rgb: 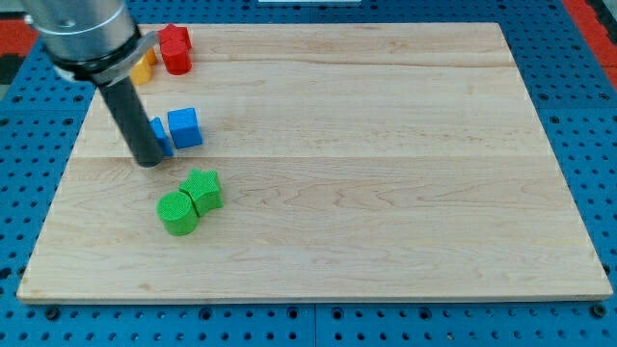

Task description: Move the arm left to the yellow heart

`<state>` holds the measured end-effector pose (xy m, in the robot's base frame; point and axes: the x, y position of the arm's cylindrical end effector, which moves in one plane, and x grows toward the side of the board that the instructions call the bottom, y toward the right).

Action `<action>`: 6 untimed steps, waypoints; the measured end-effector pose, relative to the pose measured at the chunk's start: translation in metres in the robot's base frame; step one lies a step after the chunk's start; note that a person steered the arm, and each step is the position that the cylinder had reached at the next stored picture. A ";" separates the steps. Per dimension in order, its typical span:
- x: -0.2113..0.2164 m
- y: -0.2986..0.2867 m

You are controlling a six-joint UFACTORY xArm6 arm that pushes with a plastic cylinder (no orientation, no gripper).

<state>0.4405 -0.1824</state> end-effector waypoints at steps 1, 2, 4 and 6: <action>-0.016 0.012; -0.007 0.011; -0.037 -0.095; -0.159 -0.109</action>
